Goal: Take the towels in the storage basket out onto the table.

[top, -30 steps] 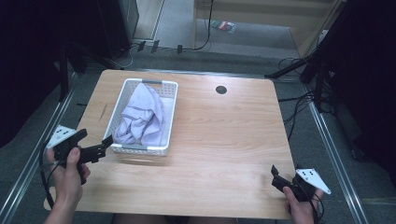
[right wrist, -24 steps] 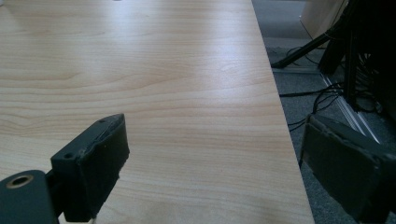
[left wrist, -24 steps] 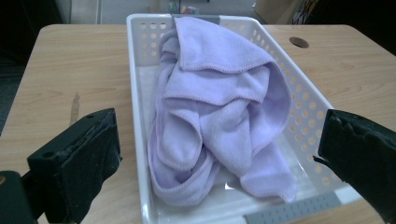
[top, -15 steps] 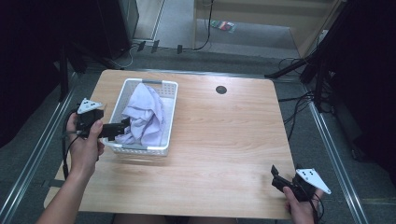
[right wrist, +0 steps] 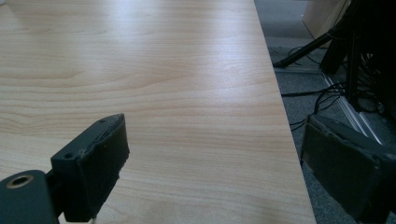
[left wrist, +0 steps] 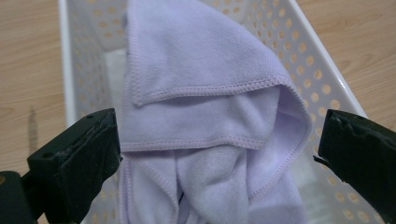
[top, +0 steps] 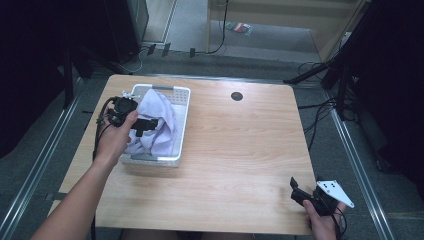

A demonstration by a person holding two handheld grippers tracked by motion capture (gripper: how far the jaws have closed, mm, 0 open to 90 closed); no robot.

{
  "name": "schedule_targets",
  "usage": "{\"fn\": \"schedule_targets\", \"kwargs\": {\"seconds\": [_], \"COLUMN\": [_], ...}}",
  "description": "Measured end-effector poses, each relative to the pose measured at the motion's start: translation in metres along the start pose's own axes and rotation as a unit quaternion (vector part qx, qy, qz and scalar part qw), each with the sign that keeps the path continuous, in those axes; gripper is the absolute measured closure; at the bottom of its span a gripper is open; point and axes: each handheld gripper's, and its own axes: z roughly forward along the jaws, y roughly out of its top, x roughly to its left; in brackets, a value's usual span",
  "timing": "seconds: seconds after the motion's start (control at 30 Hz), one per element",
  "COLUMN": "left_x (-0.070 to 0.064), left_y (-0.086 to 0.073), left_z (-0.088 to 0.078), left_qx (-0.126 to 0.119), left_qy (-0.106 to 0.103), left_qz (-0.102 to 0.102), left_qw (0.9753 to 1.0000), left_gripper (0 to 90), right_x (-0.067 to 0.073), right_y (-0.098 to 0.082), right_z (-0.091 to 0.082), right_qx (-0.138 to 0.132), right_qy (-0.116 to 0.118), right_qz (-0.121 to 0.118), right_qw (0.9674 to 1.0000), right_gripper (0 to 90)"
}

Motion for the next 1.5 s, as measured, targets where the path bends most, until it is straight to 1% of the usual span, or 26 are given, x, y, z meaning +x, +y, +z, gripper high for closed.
{"fn": "schedule_targets", "kwargs": {"seconds": [0.17, 0.2, 0.37, 0.4, 0.43, 0.5, 0.53, 0.6, 0.63, 0.7, 0.73, 0.77, 0.8, 0.83, 0.87, 0.9, 0.93, 0.97, 1.03, 1.07, 1.1, 1.2, 1.33, 1.37, 1.4, 1.5], "left_x": [-0.002, -0.002, -0.006, -0.006, -0.006, -0.007, -0.007, -0.008, -0.008, -0.011, -0.012, -0.012, -0.013, -0.013, -0.014, -0.014, -0.014, -0.014, -0.013, -0.013, -0.013, -0.014, -0.014, -0.013, -0.012, -0.011], "left_y": [0.007, 0.009, 0.011, 0.011, 0.011, 0.011, 0.01, 0.009, 0.008, 0.006, 0.004, 0.004, 0.003, 0.001, -0.001, -0.001, -0.002, -0.002, -0.002, -0.003, -0.003, -0.005, -0.005, -0.005, -0.004, -0.004], "left_z": [0.02, 0.028, 0.048, 0.048, 0.054, 0.057, 0.063, 0.068, 0.072, 0.079, 0.084, 0.084, 0.089, 0.092, 0.099, 0.099, 0.101, 0.102, 0.105, 0.107, 0.107, 0.113, 0.113, 0.112, 0.109, 0.104], "left_qx": [0.028, 0.039, 0.075, 0.075, 0.087, 0.087, 0.104, 0.111, 0.126, 0.139, 0.152, 0.152, 0.16, 0.171, 0.186, 0.186, 0.194, 0.194, 0.203, 0.211, 0.211, 0.221, 0.22, 0.216, 0.215, 0.207], "left_qy": [-0.004, -0.002, 0.019, 0.019, 0.03, 0.033, 0.039, 0.044, 0.05, 0.061, 0.067, 0.067, 0.07, 0.075, 0.088, 0.088, 0.09, 0.092, 0.089, 0.088, 0.088, 0.094, 0.099, 0.102, 0.106, 0.111], "left_qz": [-0.015, -0.024, -0.026, -0.026, -0.032, -0.035, -0.039, -0.039, -0.032, -0.03, -0.029, -0.029, -0.03, -0.029, -0.024, -0.024, -0.026, -0.024, -0.022, -0.018, -0.018, -0.004, -0.003, -0.006, -0.004, 0.009], "left_qw": [0.9995, 0.999, 0.9967, 0.9967, 0.9952, 0.995, 0.993, 0.9921, 0.9903, 0.9879, 0.9856, 0.9856, 0.9841, 0.9821, 0.9783, 0.9783, 0.9764, 0.9765, 0.9749, 0.9734, 0.9734, 0.9707, 0.9704, 0.9711, 0.9709, 0.972], "left_gripper": [0.0, 0.0, 0.0, 0.0, 0.0, 0.0, 0.0, 0.0, 0.0, 0.0, 0.0, 0.0, 0.0, 0.0, 0.0, 0.0, 0.0, 0.0, 0.0, 0.0, 0.0, 0.0, 7.6, 7.6, 12.3, 36.9], "right_x": [0.0, 0.0, 0.0, 0.0, 0.0, 0.0, 0.0, 0.0, 0.0, 0.0, 0.0, 0.0, 0.0, 0.0, 0.0, 0.0, 0.0, 0.0, 0.0, 0.0, 0.0, 0.0, -0.001, -0.001, -0.001, -0.001], "right_y": [0.0, 0.0, 0.0, 0.0, 0.0, 0.0, 0.0, 0.0, 0.0, 0.0, 0.0, 0.0, 0.0, 0.0, 0.0, 0.0, 0.0, 0.0, 0.0, 0.0, 0.0, 0.0, 0.0, 0.0, 0.0, 0.0], "right_z": [0.0, 0.0, 0.0, 0.0, 0.0, 0.0, 0.0, 0.0, 0.0, 0.0, 0.0, 0.0, 0.0, 0.0, 0.0, 0.0, 0.0, 0.0, 0.0, 0.0, 0.0, 0.0, 0.0, 0.0, 0.0, 0.0], "right_qx": [0.0, 0.0, -0.001, -0.001, 0.0, -0.001, 0.0, 0.0, 0.0, -0.001, 0.0, 0.0, 0.0, -0.001, 0.0, 0.0, 0.0, 0.0, 0.0, 0.001, 0.001, 0.0, 0.0, 0.0, 0.001, 0.0], "right_qy": [0.0, 0.0, 0.002, 0.002, 0.003, 0.003, 0.003, 0.003, 0.004, 0.004, 0.004, 0.004, 0.004, 0.004, 0.004, 0.004, 0.004, 0.004, 0.004, 0.004, 0.004, 0.004, 0.006, 0.006, 0.005, 0.007], "right_qz": [-0.001, -0.001, -0.001, -0.001, -0.001, 0.0, 0.001, 0.001, 0.0, 0.0, 0.001, 0.001, 0.0, 0.0, 0.001, 0.001, 0.0, 0.0, 0.001, 0.001, 0.001, 0.001, -0.001, -0.001, 0.0, 0.0], "right_qw": [1.0, 1.0, 1.0, 1.0, 1.0, 1.0, 1.0, 1.0, 1.0, 1.0, 1.0, 1.0, 1.0, 1.0, 1.0, 1.0, 1.0, 1.0, 1.0, 1.0, 1.0, 1.0, 1.0, 1.0, 1.0, 1.0], "right_gripper": [7.9, 7.9, 7.9, 7.9, 7.9, 7.9, 7.9, 7.9, 7.9, 7.9, 7.9, 7.9, 7.9, 7.9, 7.9, 7.9, 7.9, 7.9, 8.0, 7.9, 7.9, 8.0, 8.1, 8.1, 8.1, 8.1]}}
